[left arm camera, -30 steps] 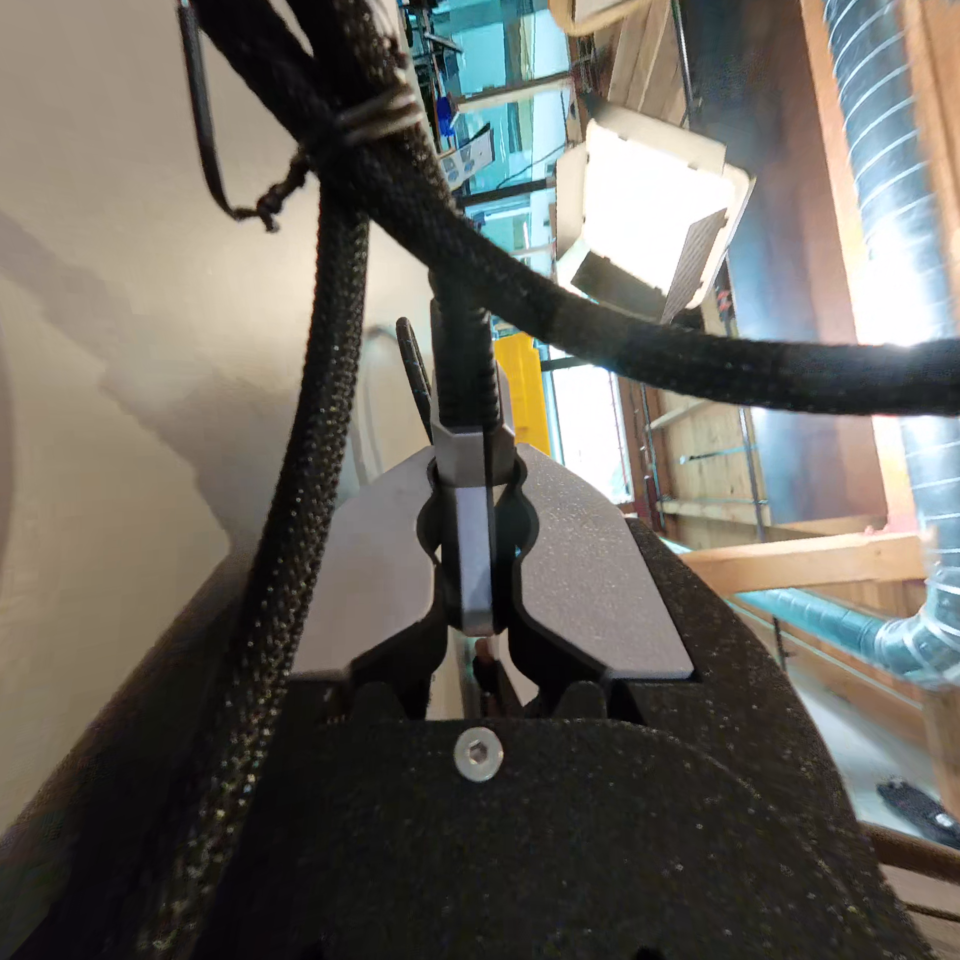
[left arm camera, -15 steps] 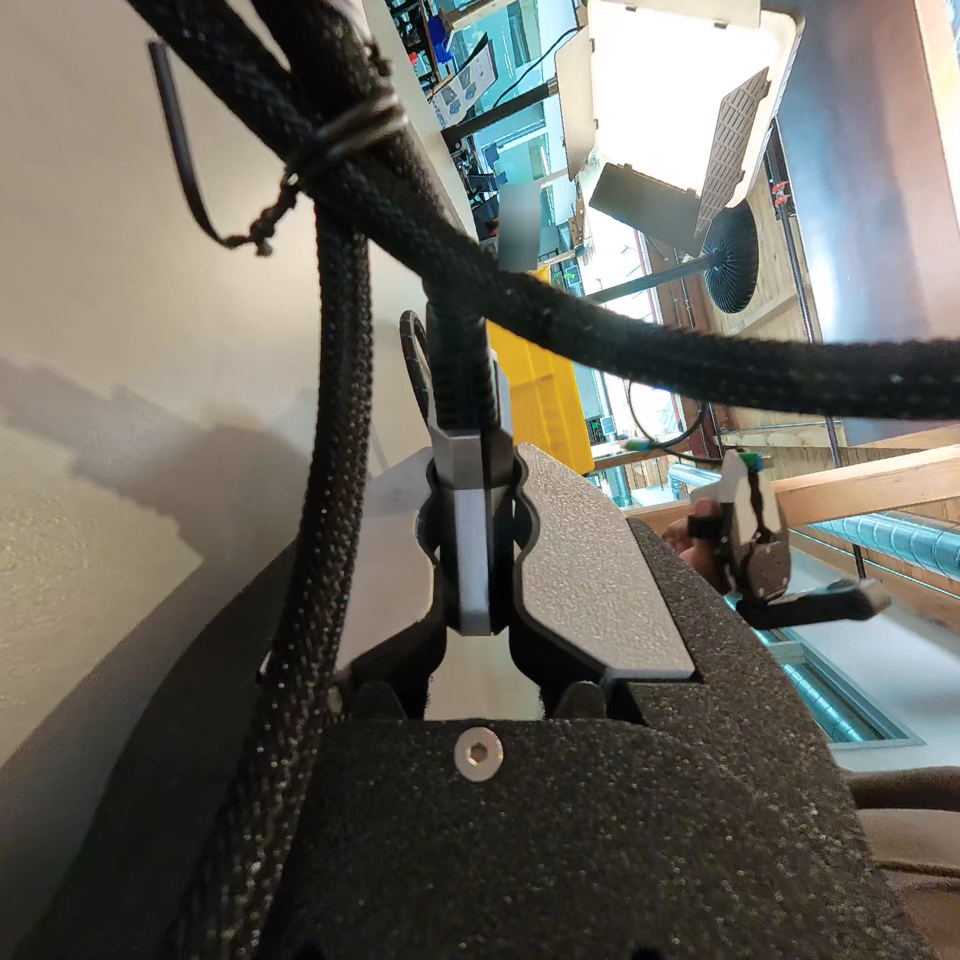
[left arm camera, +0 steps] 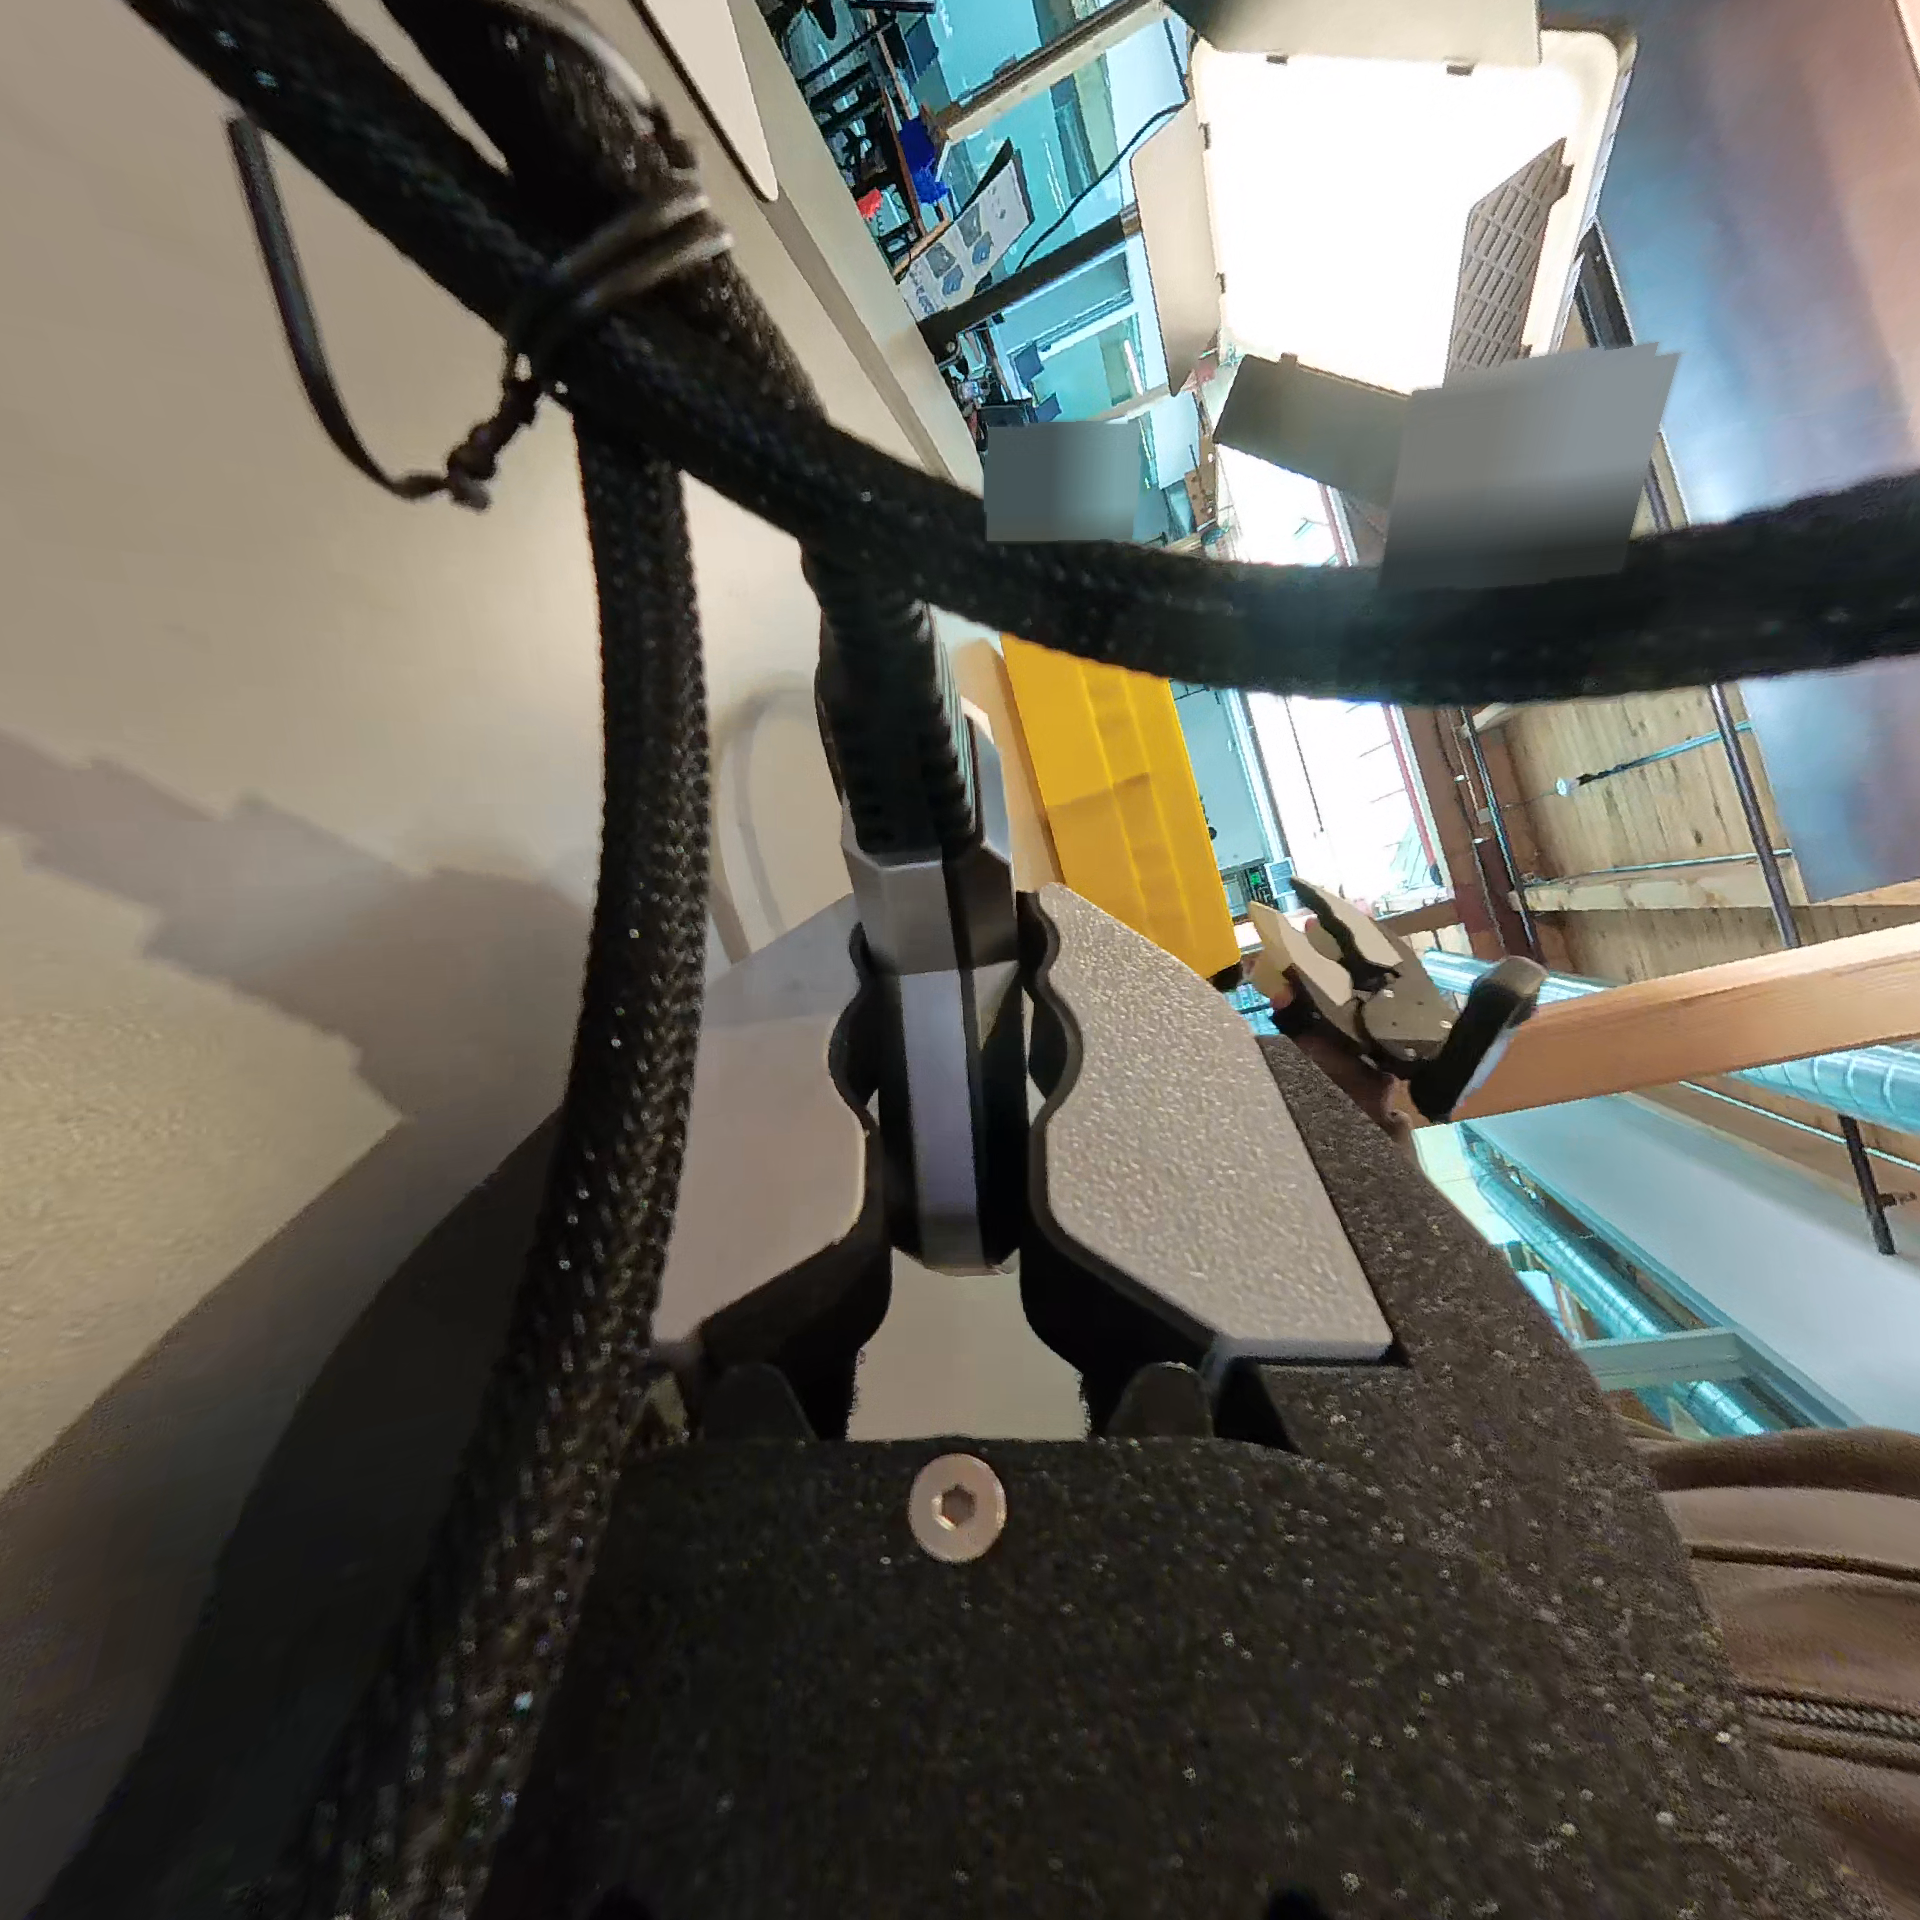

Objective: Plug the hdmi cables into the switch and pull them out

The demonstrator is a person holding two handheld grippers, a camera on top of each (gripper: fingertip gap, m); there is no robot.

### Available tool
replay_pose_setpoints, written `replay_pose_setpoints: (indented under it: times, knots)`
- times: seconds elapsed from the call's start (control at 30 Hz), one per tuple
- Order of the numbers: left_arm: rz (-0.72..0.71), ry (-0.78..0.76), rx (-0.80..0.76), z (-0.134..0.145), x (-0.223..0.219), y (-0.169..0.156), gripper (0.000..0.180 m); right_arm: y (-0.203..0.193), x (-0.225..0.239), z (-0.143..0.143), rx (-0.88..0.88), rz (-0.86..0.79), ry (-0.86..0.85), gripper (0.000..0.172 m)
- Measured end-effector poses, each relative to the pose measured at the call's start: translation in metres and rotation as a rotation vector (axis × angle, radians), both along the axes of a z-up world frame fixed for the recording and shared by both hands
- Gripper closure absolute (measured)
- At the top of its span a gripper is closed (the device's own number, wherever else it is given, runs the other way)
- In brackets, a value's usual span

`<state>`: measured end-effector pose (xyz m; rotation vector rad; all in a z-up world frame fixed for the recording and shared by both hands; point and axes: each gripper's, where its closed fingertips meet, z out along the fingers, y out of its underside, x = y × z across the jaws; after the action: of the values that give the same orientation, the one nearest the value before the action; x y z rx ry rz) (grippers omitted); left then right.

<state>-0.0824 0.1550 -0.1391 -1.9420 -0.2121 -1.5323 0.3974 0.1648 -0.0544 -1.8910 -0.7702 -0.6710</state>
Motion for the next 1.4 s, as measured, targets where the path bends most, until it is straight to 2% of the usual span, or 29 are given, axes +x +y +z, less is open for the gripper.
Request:
replay_pose_setpoints:
  times: [0.07, 0.13, 0.33, 0.43, 0.5, 0.63, 0.73, 0.77, 0.93, 0.97, 1.07, 1.17, 1.23, 1.4]
  knots:
    - [0.009, 0.009, 0.018, 0.002, 0.003, -0.003, 0.158, -0.013, -0.017, 0.012, 0.029, 0.011, 0.009, 0.136]
    - [-0.001, -0.01, 0.02, 0.004, 0.011, -0.008, 0.156, -0.025, -0.061, 0.011, 0.018, 0.102, 0.101, 0.138]
    - [-0.075, -0.011, 0.055, 0.008, 0.046, -0.026, 0.159, -0.048, -0.266, -0.053, -0.183, 0.442, 0.434, 0.138]
    - [-0.114, -0.023, 0.061, 0.01, 0.058, -0.039, 0.159, -0.055, -0.346, -0.075, -0.262, 0.543, 0.474, 0.135]
    - [-0.113, -0.009, 0.06, 0.009, 0.06, -0.044, 0.158, -0.057, -0.376, -0.088, -0.314, 0.575, 0.435, 0.134]
    - [-0.118, -0.058, 0.068, 0.014, 0.051, -0.053, 0.157, -0.06, -0.401, -0.105, -0.388, 0.598, 0.354, 0.128]
    - [-0.129, -0.046, 0.065, 0.013, 0.05, -0.059, 0.157, -0.065, -0.42, -0.102, -0.395, 0.632, 0.384, 0.137]
    - [-0.119, -0.041, 0.063, 0.012, 0.048, -0.059, 0.157, -0.062, -0.421, -0.102, -0.382, 0.606, 0.372, 0.149]
    - [-0.037, -0.02, 0.062, 0.011, 0.037, -0.057, 0.157, -0.062, -0.427, -0.106, -0.419, 0.506, 0.427, 0.151]
    - [-0.02, -0.03, 0.051, 0.01, 0.036, -0.057, 0.163, -0.064, -0.427, -0.107, -0.428, 0.483, 0.452, 0.151]
    - [0.004, -0.051, 0.029, 0.009, 0.032, -0.056, 0.16, -0.07, -0.43, -0.109, -0.427, 0.434, 0.508, 0.151]
    - [-0.027, -0.116, 0.004, 0.011, 0.032, -0.057, 0.153, -0.073, -0.43, -0.104, -0.401, 0.49, 0.521, 0.151]
    - [-0.055, -0.125, -0.003, 0.011, 0.036, -0.059, 0.157, -0.075, -0.428, -0.104, -0.404, 0.498, 0.546, 0.15]
    - [-0.071, -0.093, -0.004, 0.008, 0.036, -0.058, 0.157, -0.075, -0.425, -0.11, -0.4, 0.349, 0.529, 0.15]
